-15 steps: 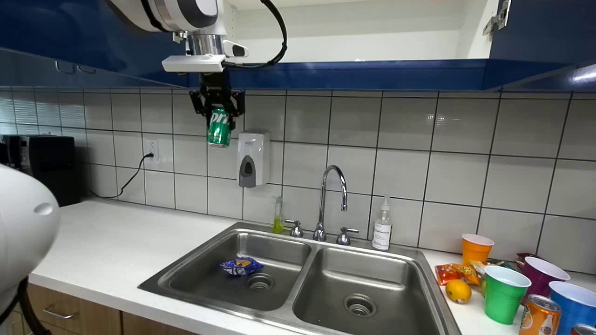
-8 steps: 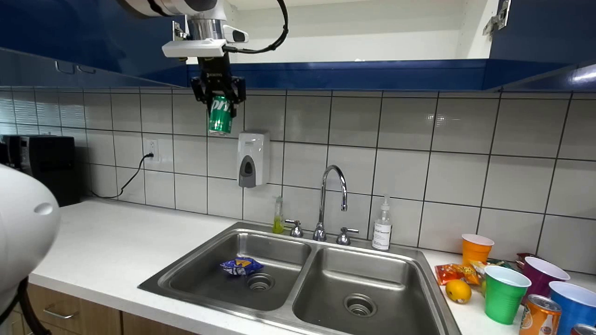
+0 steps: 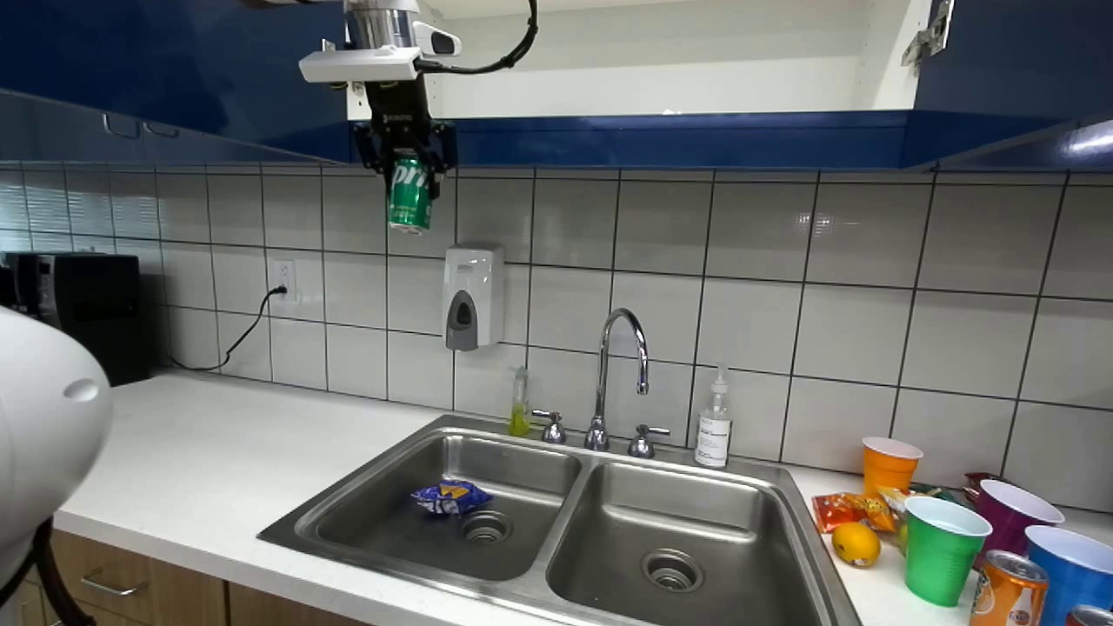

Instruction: Remove the can from the sink and put it in the top cabinet

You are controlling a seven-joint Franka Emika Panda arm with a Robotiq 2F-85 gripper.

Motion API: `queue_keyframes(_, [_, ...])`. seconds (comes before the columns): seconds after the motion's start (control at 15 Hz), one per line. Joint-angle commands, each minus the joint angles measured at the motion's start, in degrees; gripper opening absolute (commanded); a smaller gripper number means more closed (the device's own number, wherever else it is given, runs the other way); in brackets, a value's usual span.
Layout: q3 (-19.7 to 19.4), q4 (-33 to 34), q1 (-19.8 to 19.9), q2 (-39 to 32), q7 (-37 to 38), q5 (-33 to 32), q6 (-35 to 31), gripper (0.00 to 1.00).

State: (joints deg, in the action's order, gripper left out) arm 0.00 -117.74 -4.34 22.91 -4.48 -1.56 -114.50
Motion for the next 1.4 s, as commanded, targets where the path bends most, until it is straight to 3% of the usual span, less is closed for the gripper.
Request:
queue_keyframes(0.0, [0.6, 3.3, 0.3, -0.2, -1.6, 0.0, 3.2, 0.4])
queue_keyframes(1.33, [2.4, 13.0, 0.2, -0.3, -1.7, -1.5, 7.6, 0.4])
